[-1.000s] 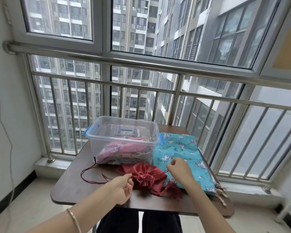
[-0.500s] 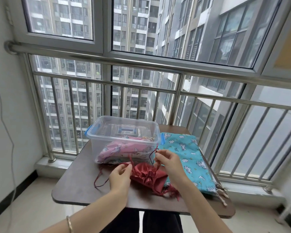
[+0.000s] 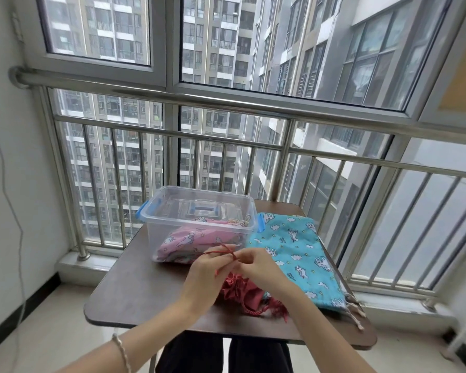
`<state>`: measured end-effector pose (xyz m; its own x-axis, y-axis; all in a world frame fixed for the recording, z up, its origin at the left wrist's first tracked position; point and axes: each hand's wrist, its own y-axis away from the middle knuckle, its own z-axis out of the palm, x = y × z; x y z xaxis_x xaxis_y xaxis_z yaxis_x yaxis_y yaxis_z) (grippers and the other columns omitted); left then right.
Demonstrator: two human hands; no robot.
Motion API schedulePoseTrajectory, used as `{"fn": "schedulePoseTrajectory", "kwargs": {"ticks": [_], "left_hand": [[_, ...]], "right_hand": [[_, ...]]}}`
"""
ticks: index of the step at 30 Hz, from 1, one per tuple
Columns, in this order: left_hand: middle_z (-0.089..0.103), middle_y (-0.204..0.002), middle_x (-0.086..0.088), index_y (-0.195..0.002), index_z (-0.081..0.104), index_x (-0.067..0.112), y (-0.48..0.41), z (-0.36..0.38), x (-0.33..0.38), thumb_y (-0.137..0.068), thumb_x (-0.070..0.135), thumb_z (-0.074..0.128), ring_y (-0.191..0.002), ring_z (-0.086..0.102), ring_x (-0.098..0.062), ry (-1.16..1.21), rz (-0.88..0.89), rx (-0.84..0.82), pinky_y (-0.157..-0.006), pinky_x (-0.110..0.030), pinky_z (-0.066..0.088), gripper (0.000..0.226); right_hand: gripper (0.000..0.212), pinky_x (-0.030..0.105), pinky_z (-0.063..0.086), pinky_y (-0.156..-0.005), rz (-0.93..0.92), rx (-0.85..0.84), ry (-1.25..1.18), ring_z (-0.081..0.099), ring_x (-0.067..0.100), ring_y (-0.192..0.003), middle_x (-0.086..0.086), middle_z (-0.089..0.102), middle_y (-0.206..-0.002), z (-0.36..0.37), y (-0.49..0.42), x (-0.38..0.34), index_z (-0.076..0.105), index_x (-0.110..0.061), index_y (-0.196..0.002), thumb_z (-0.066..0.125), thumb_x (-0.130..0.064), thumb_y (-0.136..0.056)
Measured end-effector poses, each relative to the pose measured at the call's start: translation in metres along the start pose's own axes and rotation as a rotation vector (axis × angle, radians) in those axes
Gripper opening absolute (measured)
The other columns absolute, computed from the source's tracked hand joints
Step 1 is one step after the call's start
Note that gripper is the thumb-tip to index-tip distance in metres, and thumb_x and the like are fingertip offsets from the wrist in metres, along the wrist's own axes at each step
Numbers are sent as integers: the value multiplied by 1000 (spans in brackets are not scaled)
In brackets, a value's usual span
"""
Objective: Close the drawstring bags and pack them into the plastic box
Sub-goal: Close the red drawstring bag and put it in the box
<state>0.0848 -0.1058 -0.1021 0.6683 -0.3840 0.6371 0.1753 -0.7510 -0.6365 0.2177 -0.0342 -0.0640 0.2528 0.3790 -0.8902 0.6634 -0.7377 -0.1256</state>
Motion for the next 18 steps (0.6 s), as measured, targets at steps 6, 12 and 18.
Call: {"fn": "schedulePoseTrajectory", "kwargs": {"ticks": [6,12,18], "left_hand": [[66,-112,6,-109,67,18,-18,1,-6,-95,28,53,-101,61,-10,-201,100,-162,-90,-25,48,22],[56,-67,5,-68,55,20,-29,0,-6,-94,39,53,-67,52,-14,-257,-138,-268,-66,-33,43,33],[66,-89,-3,-82,69,20,-39,-4,-5,-97,46,40,-85,55,-22,-646,-36,-550,-71,-35,39,42]], "right_hand": [[14,17,47,-62,21,23,-110,58,-1,-57,-9,68,-62,-3,3,5,72,-17,-81,64,-6,-77],[18,31,55,-69,2,93,-95,65,11,-70,8,73,-78,-5,3,19,69,-9,-91,67,-1,-75],[36,22,50,-73,-242,148,319,57,8,-75,-7,61,-93,-1,7,24,61,-19,-107,61,-1,-76]]}}
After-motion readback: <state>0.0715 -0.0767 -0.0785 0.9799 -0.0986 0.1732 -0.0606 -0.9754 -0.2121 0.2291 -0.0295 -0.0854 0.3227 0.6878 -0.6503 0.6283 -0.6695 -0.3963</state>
